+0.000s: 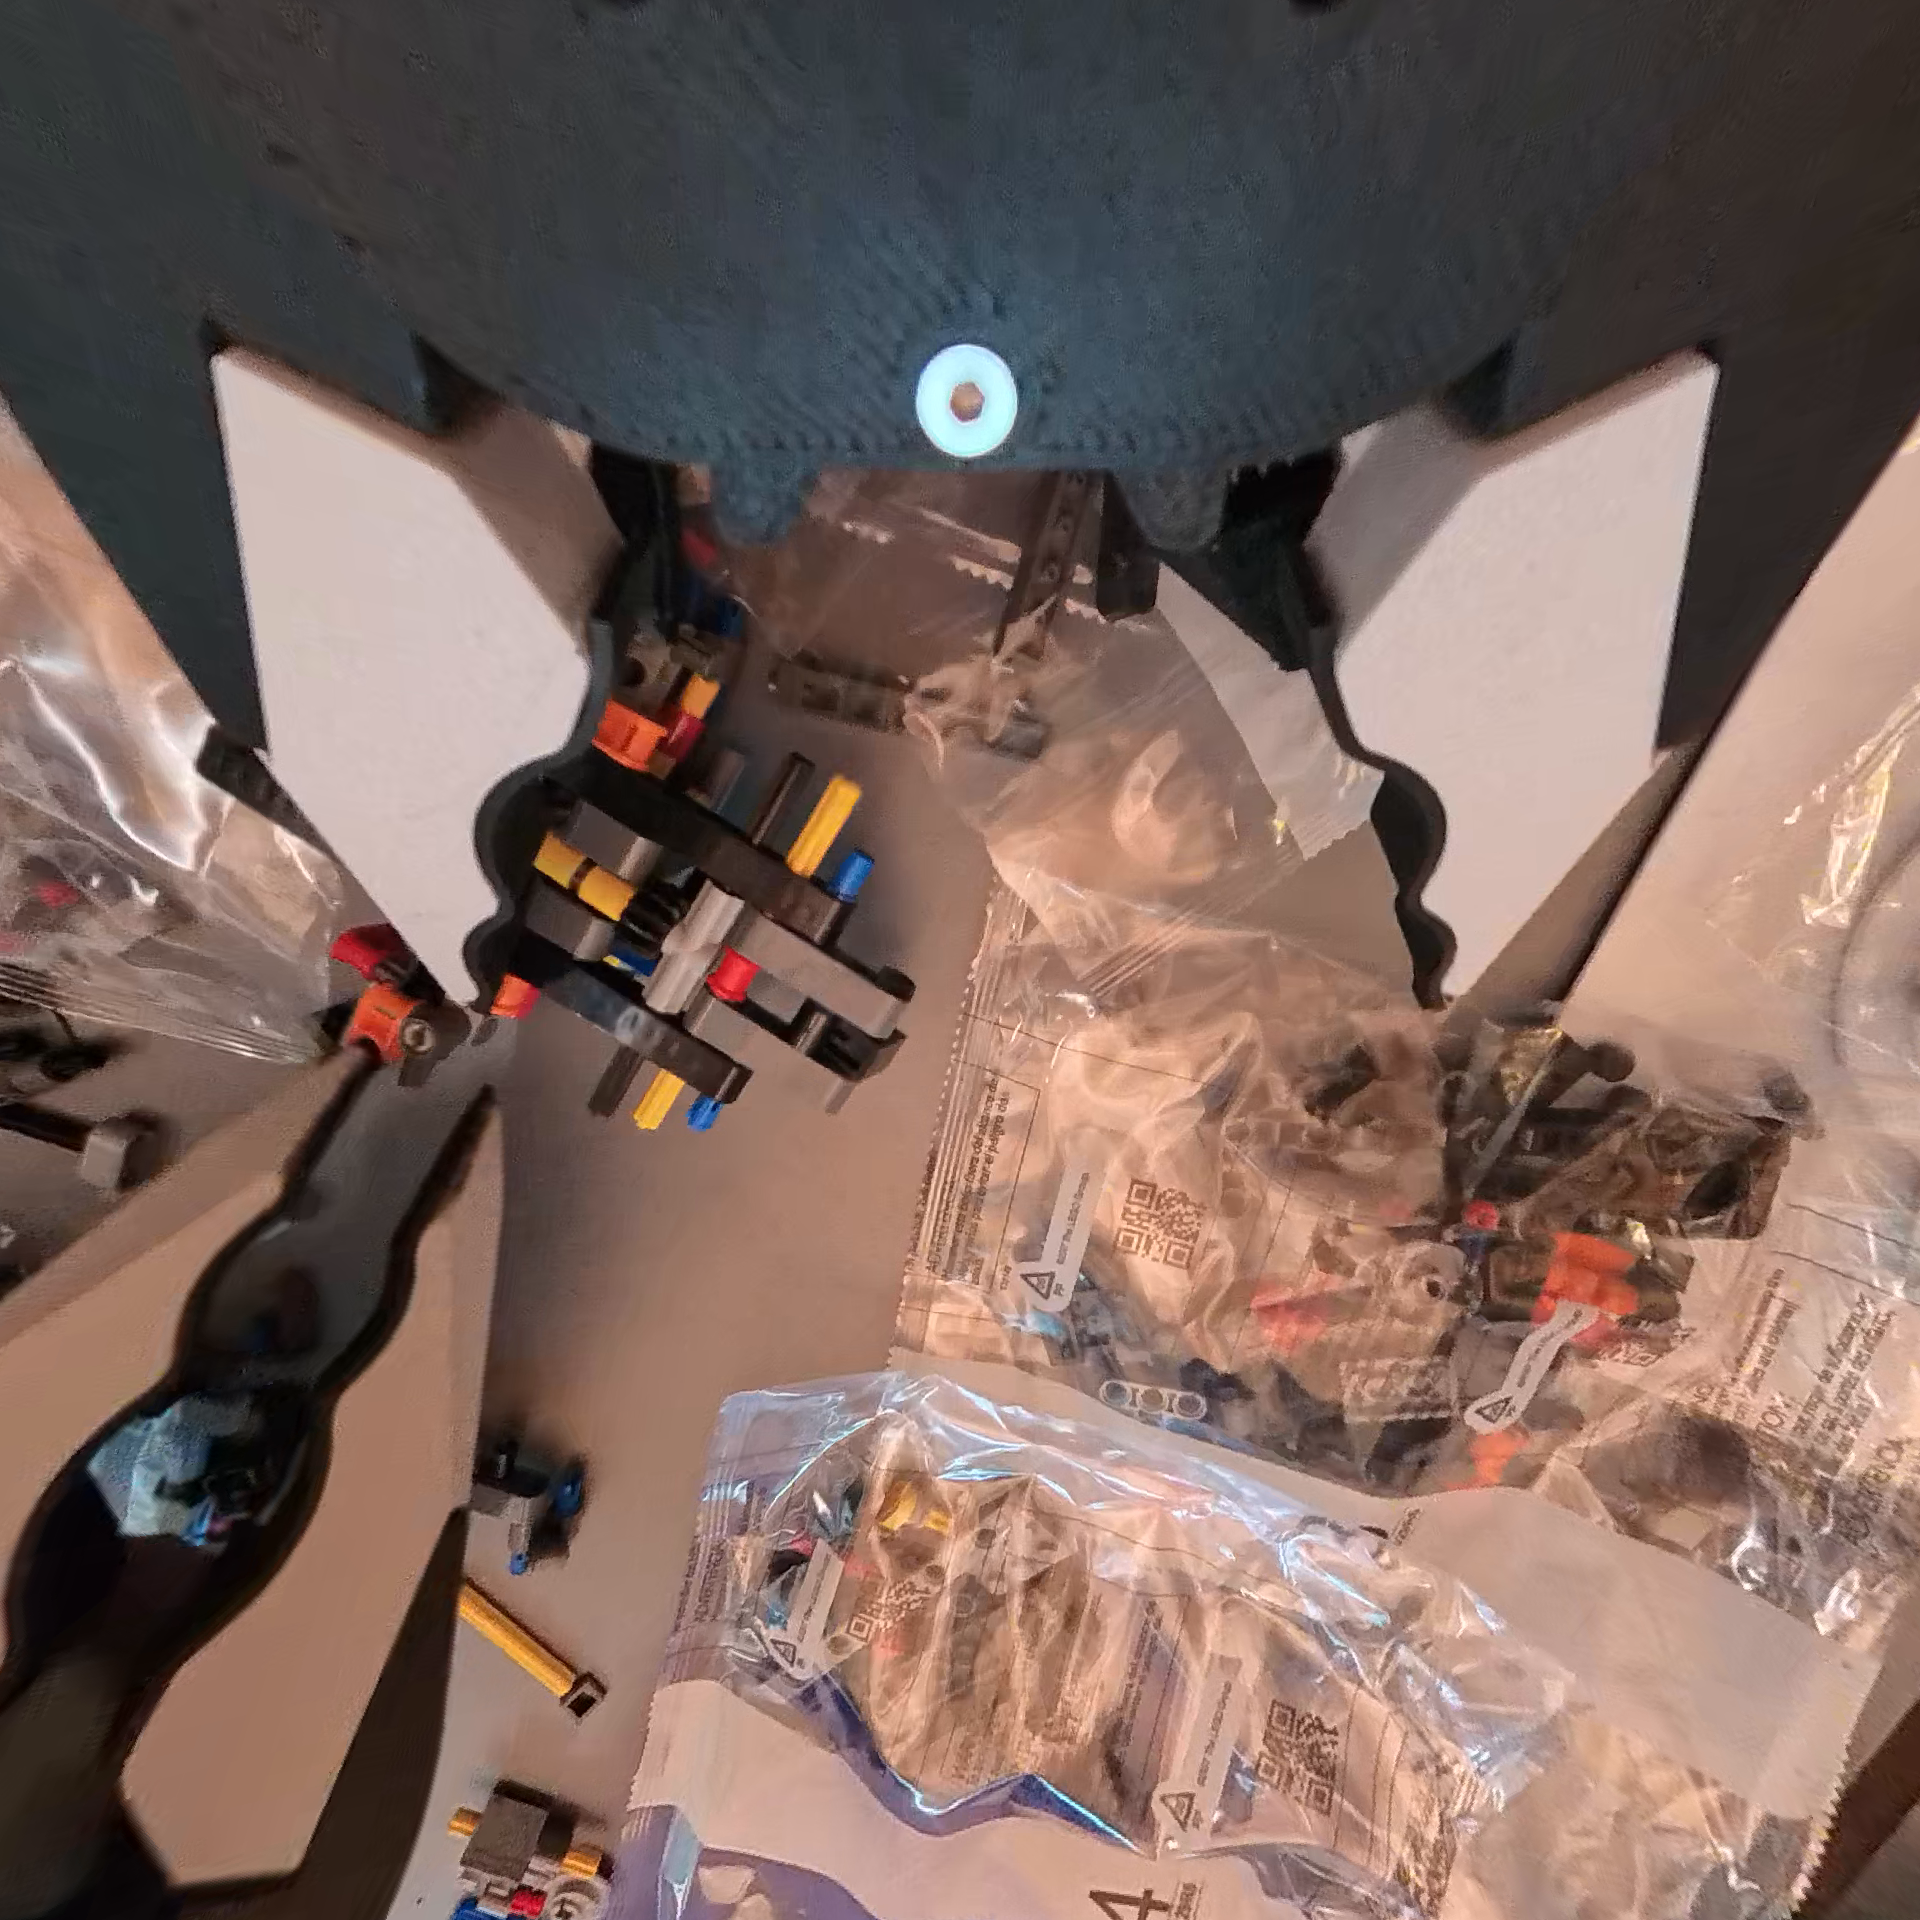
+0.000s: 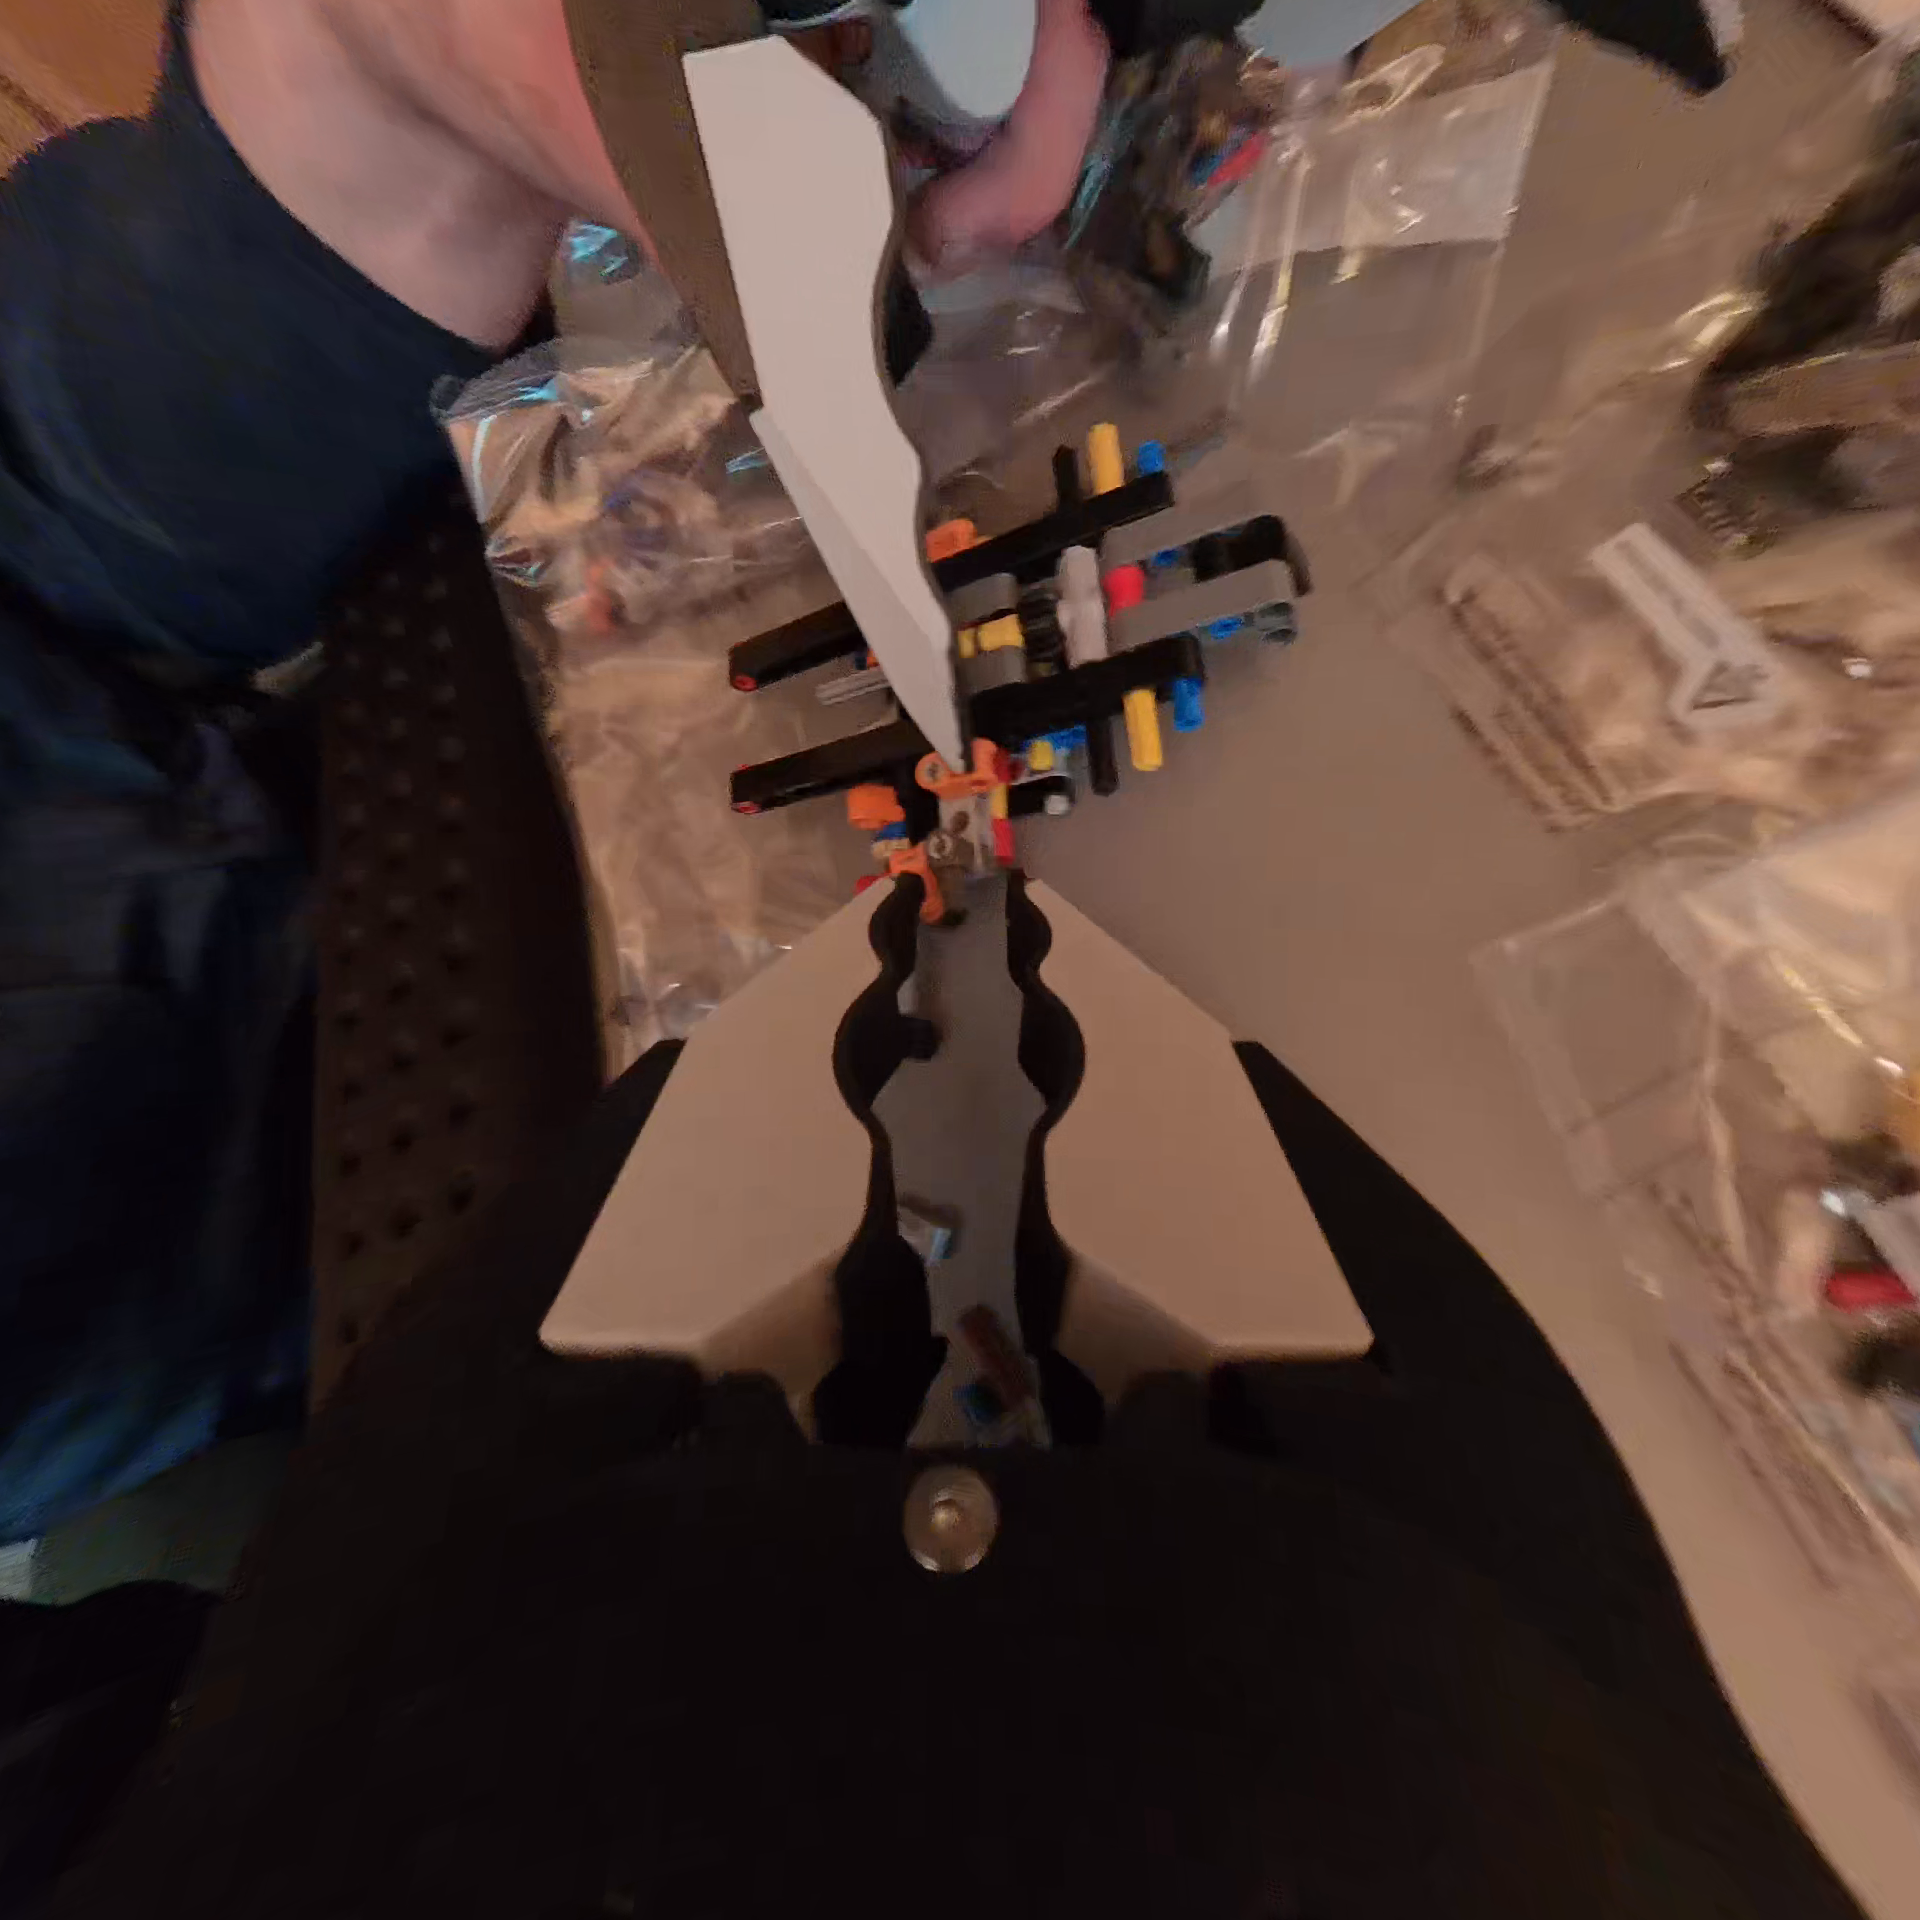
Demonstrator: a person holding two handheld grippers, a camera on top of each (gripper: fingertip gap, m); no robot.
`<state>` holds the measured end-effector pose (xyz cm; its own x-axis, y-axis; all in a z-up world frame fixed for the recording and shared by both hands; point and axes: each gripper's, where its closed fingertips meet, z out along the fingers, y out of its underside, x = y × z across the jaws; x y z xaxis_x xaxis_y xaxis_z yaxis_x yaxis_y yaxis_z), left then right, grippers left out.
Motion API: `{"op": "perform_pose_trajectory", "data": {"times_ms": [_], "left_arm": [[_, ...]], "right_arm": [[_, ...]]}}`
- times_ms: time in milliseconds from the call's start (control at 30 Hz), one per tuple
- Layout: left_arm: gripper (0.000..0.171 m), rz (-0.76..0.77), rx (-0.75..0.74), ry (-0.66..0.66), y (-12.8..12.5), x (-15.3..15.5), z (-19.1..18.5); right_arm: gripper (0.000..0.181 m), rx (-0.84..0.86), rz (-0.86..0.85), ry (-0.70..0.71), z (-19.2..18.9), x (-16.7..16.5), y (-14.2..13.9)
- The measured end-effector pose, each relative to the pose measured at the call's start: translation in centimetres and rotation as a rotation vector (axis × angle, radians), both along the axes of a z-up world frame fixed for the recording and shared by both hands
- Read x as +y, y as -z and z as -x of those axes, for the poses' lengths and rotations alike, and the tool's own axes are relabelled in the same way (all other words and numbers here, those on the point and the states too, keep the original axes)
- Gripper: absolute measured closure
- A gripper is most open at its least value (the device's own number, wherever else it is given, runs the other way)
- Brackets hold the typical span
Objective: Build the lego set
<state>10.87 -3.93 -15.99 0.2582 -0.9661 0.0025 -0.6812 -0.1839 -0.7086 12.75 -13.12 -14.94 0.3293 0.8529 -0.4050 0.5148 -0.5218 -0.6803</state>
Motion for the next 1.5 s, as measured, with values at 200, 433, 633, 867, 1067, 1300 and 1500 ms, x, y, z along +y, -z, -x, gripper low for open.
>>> {"op": "perform_pose_trajectory", "data": {"times_ms": [200,433,633,867,1067,1300,1500], "left_arm": [[0.012,-0.031,0.024,0.010,-0.2,-0.2,0.0],[0.013,-0.102,0.042,0.034,-0.8,-0.2,-0.3],[0.013,-0.078,0.029,0.012,-0.6,0.3,0.4],[0.023,-0.001,0.002,-0.013,-0.2,0.7,0.9],[0.028,0.000,-0.019,-0.019,0.2,1.1,0.6],[0.024,0.007,-0.006,-0.049,0.3,1.3,0.9],[0.023,0.021,0.007,-0.055,0.4,1.1,0.8]], "right_arm": [[0.171,0.018,0.083,-0.031,0.5,-0.8,0.3],[0.172,0.019,0.096,-0.053,0.6,-1.1,0.5],[0.173,-0.048,-0.106,-0.068,1.1,-0.5,0.4],[0.174,-0.131,-0.335,-0.117,2.0,-0.2,0.4],[0.181,-0.143,-0.384,-0.129,2.5,-0.2,0.1],[0.164,-0.113,-0.395,-0.055,2.9,0.4,-1.0],[0.164,-0.187,-0.427,-0.068,4.2,0.6,0.2]]}}
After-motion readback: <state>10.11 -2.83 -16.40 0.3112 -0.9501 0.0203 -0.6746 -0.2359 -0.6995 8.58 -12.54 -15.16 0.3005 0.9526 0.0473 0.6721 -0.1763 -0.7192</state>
